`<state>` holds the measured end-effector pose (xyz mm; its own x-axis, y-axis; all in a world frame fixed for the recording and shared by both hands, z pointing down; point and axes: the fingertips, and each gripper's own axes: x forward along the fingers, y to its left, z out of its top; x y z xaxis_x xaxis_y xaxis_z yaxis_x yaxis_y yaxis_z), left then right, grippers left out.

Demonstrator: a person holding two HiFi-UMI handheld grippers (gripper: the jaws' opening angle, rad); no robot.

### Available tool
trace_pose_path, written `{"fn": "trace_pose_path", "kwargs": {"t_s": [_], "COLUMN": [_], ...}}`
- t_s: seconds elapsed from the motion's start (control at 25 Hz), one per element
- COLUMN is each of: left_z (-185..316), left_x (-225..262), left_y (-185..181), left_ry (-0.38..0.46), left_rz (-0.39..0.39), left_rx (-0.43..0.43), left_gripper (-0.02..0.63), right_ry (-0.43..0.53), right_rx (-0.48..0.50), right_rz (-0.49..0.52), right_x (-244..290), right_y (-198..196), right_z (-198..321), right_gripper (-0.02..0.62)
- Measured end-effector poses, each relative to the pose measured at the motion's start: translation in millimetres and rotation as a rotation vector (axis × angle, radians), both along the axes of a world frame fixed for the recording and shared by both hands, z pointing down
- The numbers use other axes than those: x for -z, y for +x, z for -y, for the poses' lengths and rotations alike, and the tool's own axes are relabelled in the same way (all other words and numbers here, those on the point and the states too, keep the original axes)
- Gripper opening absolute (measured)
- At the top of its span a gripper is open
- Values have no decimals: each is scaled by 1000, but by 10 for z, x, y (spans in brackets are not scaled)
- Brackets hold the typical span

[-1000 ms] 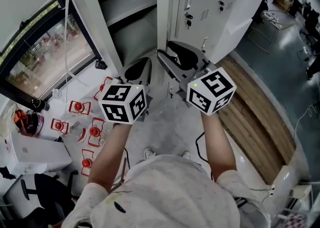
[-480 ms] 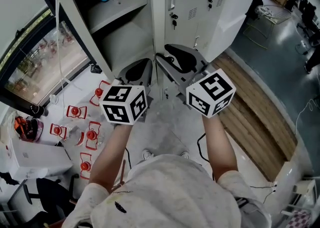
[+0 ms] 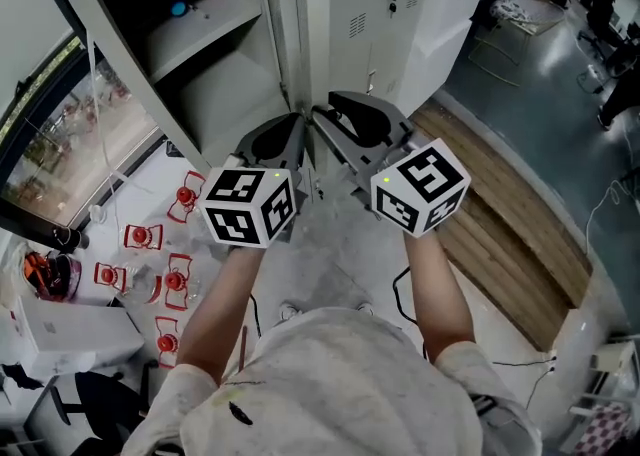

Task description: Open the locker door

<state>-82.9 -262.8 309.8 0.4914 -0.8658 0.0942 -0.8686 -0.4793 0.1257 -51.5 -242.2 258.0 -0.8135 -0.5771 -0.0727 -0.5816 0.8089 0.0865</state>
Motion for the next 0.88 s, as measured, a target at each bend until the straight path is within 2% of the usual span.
{"fn": "trace_pose_path", "kwargs": {"t_s": [0.88], "left_z": [215], "left_x": [-4], "left_y": [442], "left_ry": [4], "left_rz": [-17], "left_rx": [-55], "left_gripper": [8], "right_ry": [-56], "right_rx": [-125], "right_rz": [66], "right_x": [-10], "right_y": [657], "right_z": [368], "right_gripper": [84]}}
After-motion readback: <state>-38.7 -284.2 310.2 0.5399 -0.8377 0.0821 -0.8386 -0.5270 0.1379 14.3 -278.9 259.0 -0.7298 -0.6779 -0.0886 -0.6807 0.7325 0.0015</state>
